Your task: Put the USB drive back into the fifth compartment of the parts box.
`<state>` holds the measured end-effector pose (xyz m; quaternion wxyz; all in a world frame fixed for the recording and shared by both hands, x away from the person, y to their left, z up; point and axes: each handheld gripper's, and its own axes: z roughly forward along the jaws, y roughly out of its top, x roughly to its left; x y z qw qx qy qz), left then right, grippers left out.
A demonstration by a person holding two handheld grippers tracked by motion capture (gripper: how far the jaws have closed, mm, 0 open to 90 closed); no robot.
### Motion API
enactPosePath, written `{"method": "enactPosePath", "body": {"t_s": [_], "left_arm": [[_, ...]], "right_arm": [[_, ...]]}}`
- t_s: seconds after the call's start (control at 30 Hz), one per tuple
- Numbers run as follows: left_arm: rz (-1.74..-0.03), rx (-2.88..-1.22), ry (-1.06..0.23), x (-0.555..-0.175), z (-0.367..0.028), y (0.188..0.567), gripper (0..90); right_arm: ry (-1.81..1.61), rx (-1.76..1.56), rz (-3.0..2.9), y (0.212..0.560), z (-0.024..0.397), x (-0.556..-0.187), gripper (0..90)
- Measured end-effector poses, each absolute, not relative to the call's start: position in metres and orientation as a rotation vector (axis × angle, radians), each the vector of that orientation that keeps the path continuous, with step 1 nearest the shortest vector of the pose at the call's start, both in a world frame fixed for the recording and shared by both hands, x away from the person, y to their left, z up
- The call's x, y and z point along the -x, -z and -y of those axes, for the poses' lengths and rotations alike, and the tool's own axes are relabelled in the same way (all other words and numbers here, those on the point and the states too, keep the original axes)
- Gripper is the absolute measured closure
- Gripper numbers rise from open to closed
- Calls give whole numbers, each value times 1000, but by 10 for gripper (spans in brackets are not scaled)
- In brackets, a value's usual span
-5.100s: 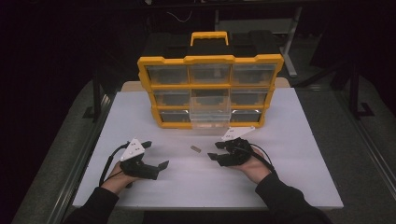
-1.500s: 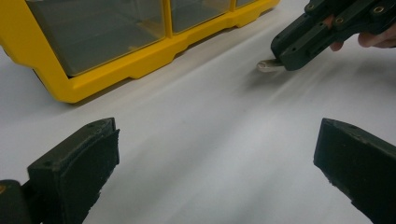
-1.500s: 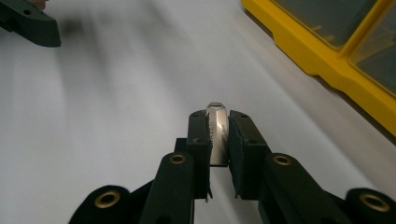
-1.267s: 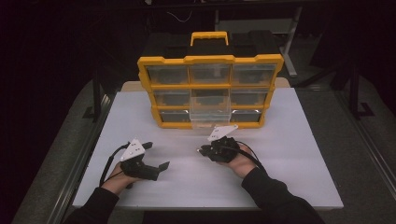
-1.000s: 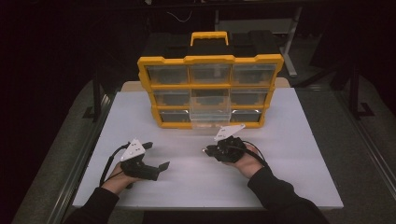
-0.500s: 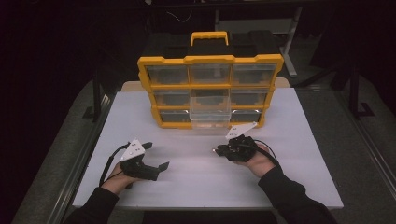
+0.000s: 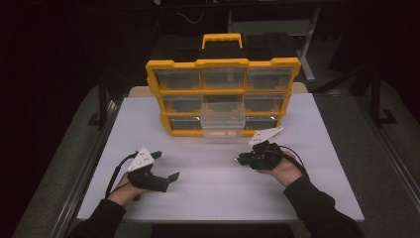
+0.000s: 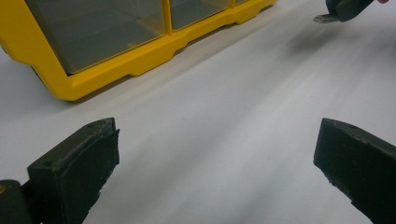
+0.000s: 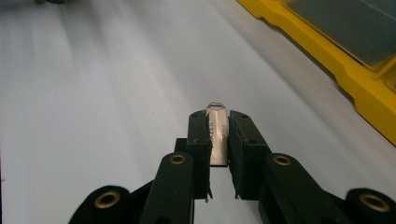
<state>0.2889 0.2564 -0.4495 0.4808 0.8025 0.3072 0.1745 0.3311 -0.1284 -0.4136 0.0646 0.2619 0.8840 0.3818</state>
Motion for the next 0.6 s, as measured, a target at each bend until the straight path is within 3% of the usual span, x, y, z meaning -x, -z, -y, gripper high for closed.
{"method": "enactPosePath", "body": {"t_s": [0.6], "left_arm": [[-751, -1960, -428, -289, -256, 450, 0]], "right_arm": [[-1132, -797, -2692, 395, 148, -336, 777]]}}
